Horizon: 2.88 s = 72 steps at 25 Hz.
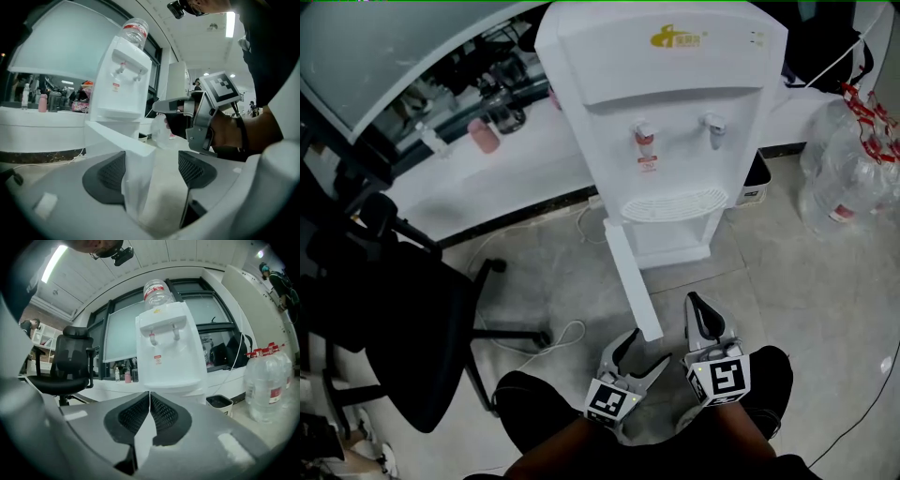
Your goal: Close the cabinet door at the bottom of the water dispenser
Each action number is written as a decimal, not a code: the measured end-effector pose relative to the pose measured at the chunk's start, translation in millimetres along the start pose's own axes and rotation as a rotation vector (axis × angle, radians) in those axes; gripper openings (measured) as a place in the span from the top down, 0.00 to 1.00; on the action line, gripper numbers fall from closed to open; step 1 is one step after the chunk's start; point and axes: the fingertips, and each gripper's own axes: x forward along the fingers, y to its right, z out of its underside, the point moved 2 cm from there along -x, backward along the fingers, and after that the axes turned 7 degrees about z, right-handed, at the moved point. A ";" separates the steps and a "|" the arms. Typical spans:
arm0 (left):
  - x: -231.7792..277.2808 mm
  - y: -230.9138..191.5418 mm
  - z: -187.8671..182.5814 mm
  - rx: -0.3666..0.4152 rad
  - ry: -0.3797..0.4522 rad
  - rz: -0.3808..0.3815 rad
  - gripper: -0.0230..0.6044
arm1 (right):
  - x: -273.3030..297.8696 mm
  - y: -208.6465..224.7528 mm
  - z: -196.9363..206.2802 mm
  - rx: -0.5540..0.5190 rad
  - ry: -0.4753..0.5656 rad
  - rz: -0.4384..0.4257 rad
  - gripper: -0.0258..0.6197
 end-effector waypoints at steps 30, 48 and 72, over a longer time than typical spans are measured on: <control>161.8 15.1 -34.0 0.118 0.046 0.141 0.42 | -42.9 123.1 13.9 -0.041 -0.083 0.244 0.94; 242.7 -28.4 -60.6 0.183 0.063 0.129 0.47 | -33.9 131.0 42.1 -0.138 -0.155 0.241 0.94; 272.5 -84.6 -71.6 0.181 0.055 0.034 0.33 | -28.1 124.6 45.1 -0.124 -0.165 0.232 0.94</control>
